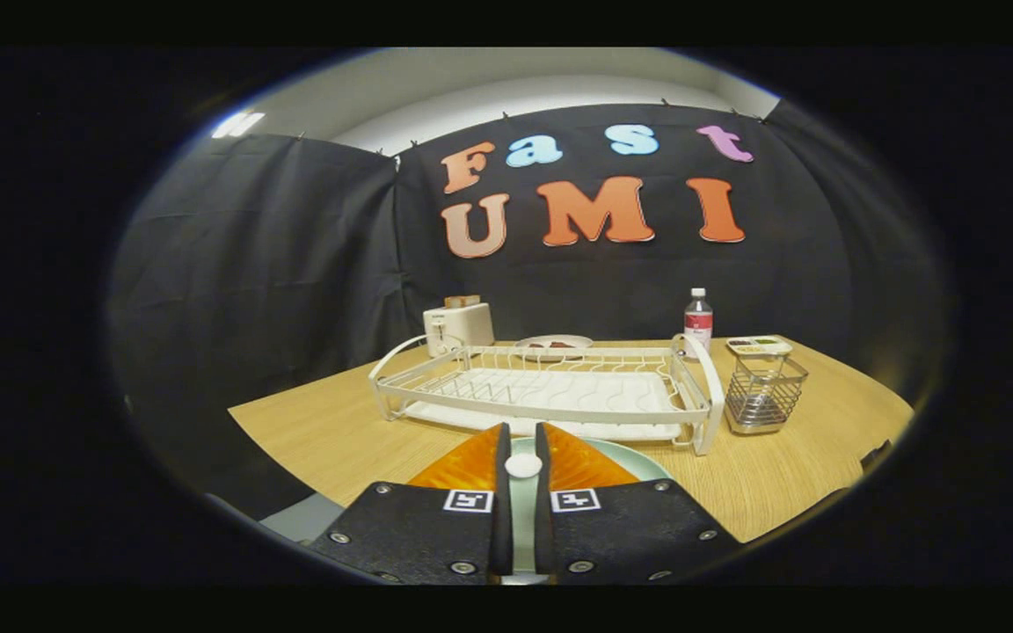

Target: Take the plate from the dish rack, then take the spoon from the basket and place it into the plate.

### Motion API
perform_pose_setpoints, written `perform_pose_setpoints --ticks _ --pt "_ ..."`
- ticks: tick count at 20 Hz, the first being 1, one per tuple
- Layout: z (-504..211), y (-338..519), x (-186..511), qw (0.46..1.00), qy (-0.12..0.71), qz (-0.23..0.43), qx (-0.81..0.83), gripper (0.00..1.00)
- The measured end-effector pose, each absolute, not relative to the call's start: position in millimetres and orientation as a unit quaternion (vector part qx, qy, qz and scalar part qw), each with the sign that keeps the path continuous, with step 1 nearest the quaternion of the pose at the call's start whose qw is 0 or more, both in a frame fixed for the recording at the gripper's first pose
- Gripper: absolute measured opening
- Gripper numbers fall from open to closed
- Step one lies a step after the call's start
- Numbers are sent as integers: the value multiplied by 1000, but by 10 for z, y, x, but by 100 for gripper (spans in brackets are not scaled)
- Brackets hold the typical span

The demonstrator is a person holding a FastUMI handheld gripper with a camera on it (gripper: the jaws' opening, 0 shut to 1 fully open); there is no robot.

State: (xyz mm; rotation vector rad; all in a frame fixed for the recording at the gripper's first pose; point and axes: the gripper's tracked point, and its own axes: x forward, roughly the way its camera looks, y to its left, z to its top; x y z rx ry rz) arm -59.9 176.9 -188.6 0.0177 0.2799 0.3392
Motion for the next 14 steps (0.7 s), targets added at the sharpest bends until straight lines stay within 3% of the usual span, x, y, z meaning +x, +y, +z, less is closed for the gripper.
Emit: perform_pose_setpoints --ticks 9,12,14 --pt "-2123 1604 -540 972 185 144 -8 18" --pt "-2043 1545 -512 973 184 142 6 36" --pt "-1959 1435 -463 975 178 130 15 66"
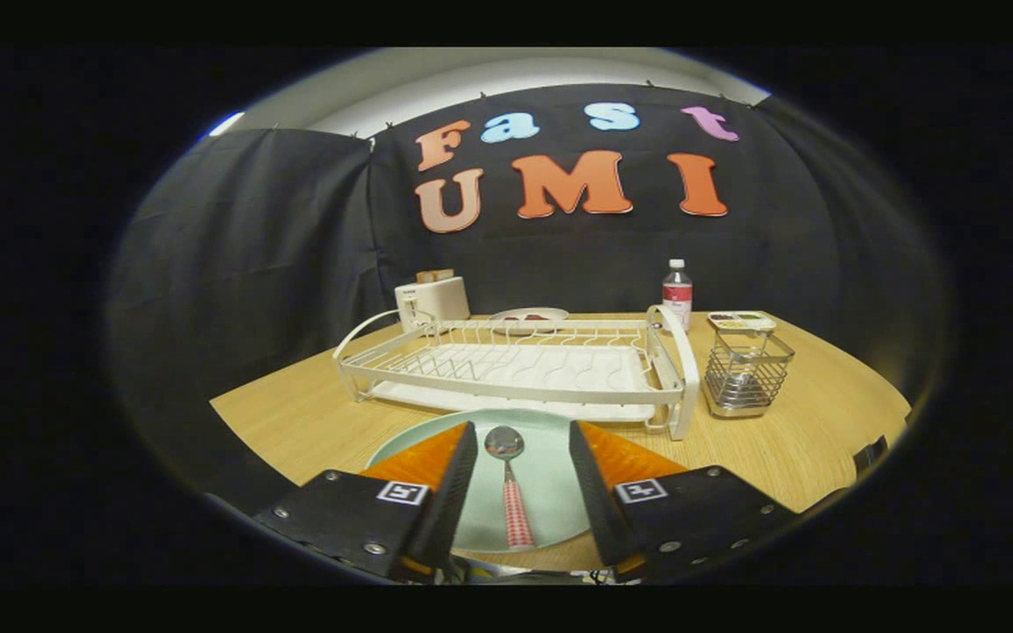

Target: Take the plate from the dish rack, then take the spoon from the basket and place it into the plate.

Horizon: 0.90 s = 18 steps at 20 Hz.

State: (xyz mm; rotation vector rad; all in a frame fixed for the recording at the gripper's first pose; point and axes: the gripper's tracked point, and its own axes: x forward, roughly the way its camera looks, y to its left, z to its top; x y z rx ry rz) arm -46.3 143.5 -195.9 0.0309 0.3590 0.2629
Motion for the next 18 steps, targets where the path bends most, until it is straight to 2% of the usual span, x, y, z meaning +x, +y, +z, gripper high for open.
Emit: perform_pose_setpoints --ticks 1,3,18 --pt "-1916 1359 -423 977 174 121 13 80" --pt "-1822 1157 -377 981 166 101 8 96" --pt "-872 -526 -153 993 107 -51 2 98"
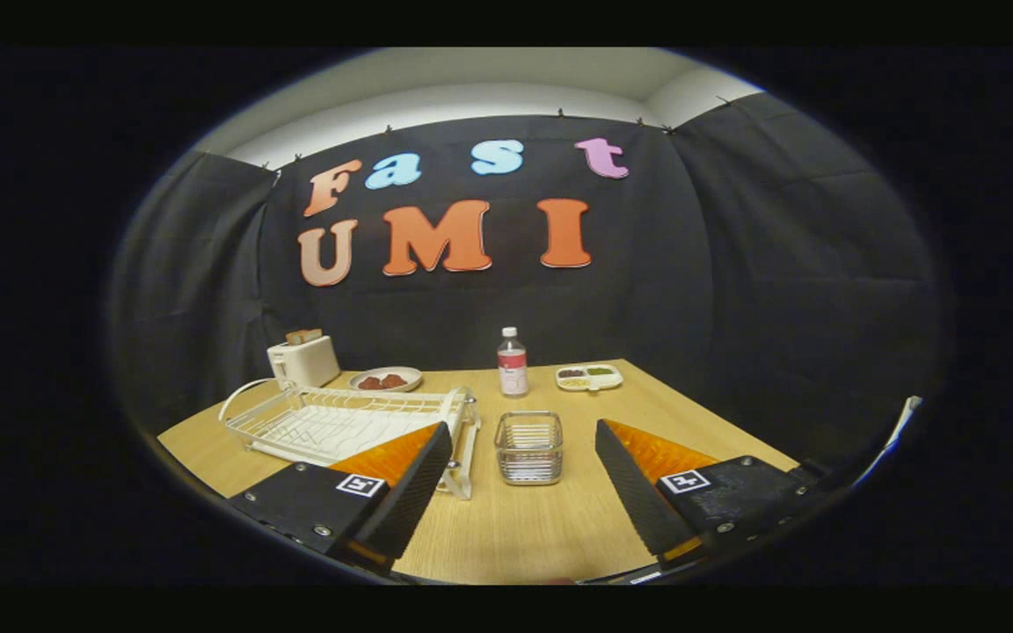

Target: Take the plate from the dish rack, then take the spoon from the basket and place it into the plate.

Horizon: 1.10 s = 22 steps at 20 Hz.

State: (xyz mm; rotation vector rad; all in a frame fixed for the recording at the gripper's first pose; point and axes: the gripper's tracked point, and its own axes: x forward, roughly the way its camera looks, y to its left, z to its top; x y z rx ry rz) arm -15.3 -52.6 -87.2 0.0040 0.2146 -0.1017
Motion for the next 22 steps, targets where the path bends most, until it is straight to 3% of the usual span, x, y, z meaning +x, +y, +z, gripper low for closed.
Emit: perform_pose_setpoints --ticks 8,22 --pt "-656 -972 -205 991 93 -94 4 98" --pt "-778 -908 -185 991 99 -91 5 98"
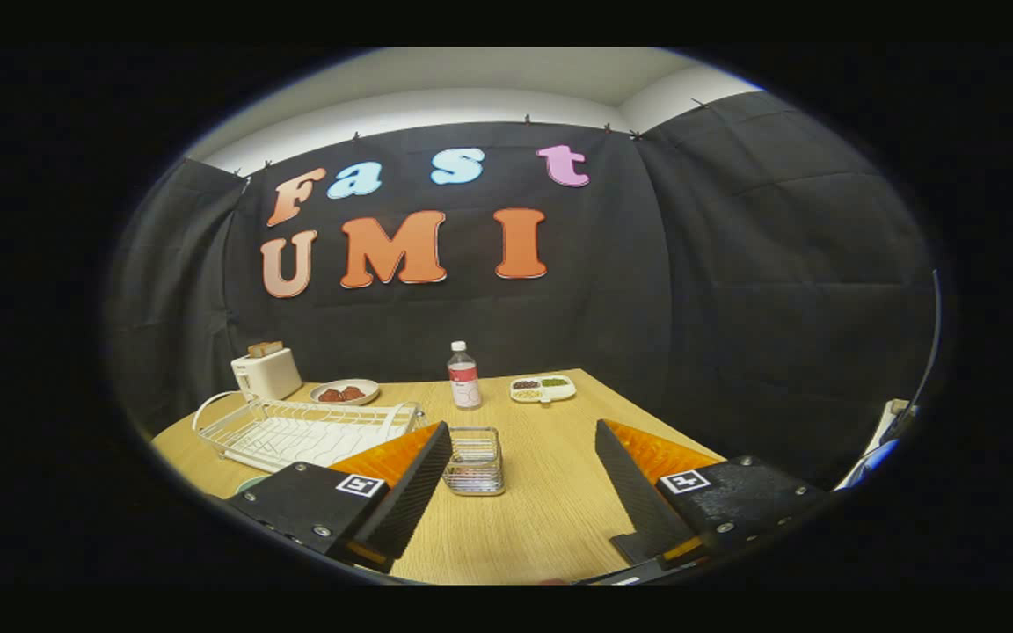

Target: Take the plate from the dish rack, then take the spoon from the basket and place it into the plate.

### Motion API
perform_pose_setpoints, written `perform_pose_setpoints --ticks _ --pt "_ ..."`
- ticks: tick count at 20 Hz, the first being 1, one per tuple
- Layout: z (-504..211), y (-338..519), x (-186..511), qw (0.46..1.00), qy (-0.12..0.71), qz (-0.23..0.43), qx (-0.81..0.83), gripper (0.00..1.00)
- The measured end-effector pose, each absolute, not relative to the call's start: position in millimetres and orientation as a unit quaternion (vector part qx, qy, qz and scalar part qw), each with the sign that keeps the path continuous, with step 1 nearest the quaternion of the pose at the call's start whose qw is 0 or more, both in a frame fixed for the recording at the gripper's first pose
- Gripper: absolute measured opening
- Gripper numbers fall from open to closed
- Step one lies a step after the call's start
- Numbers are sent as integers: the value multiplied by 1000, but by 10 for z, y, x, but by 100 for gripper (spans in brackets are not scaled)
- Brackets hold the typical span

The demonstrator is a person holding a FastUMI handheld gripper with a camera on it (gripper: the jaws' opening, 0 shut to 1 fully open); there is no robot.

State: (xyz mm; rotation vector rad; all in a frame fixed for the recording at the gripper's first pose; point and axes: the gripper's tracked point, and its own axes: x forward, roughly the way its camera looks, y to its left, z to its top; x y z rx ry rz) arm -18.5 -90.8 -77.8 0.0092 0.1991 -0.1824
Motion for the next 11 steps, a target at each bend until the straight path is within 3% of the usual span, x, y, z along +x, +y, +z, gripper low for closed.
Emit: perform_pose_setpoints --ticks 11 --pt "-791 -898 -194 991 96 -89 0 98"
